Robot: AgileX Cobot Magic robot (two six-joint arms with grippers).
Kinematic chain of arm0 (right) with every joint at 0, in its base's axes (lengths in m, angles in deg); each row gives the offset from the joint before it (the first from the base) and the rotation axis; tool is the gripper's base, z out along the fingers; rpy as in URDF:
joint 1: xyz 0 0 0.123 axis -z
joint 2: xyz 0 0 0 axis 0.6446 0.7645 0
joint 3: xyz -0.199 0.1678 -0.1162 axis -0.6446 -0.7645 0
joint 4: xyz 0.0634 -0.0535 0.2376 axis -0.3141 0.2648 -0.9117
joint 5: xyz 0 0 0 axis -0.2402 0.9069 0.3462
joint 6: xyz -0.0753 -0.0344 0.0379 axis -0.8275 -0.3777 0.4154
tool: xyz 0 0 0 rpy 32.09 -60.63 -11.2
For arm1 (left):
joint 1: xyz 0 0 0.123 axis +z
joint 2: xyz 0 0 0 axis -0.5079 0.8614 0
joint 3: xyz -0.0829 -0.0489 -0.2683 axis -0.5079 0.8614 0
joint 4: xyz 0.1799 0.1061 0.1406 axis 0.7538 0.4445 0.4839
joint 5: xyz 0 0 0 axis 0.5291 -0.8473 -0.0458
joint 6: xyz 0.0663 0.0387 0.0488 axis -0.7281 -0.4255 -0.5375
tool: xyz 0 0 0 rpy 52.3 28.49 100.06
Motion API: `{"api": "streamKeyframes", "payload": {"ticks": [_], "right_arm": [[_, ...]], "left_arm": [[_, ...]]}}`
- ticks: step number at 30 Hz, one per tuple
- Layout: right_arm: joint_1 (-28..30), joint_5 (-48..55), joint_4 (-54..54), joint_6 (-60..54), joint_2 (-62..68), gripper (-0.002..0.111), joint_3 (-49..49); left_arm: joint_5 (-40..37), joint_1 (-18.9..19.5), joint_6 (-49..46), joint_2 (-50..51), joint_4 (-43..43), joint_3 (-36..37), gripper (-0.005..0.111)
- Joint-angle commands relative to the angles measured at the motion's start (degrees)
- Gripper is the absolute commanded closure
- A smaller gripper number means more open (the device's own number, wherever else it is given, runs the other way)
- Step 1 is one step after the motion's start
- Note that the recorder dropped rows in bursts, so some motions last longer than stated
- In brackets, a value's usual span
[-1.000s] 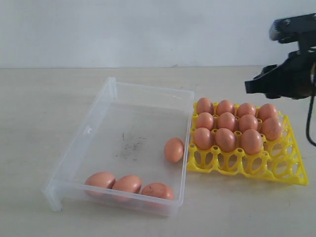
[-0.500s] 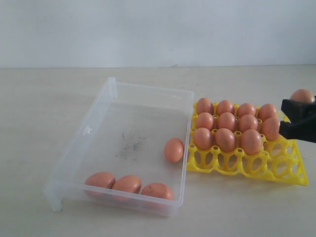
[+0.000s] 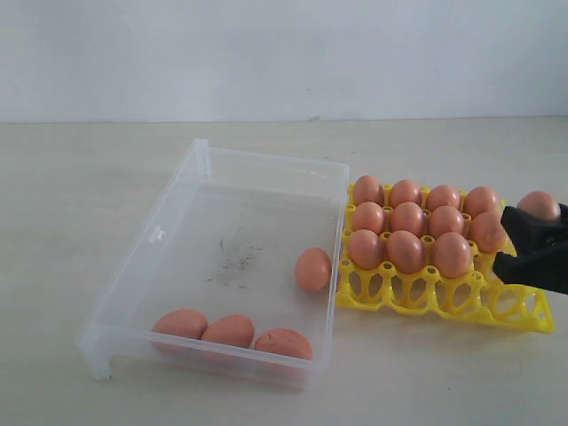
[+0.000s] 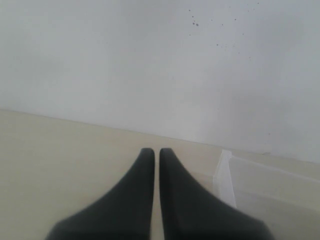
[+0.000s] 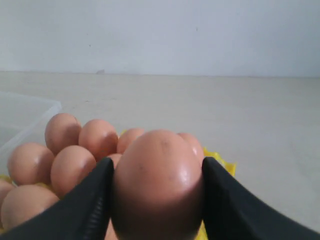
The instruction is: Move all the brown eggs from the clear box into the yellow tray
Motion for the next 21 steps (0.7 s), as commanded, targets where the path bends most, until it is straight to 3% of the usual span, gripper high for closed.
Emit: {"api": "streamKeyframes", "payload": {"ticks": [1, 8, 21], "right_arm": [[0.29, -1.76, -0.48, -0.58, 5.22, 0.109, 1.25], [0.29, -1.76, -0.15, -0.48, 12.65, 0.109, 3.76], [0.29, -1.76, 2.13, -0.63, 13.26, 0.109, 6.59]], "left_arm": [[0.11, -0.22, 0.07, 0.20, -0.03, -0.21, 0.103], [0.11, -0.22, 0.07, 0.20, -0.03, -0.21, 0.103], [0.11, -0.22, 0.07, 0.20, -0.03, -0.21, 0.103]]}}
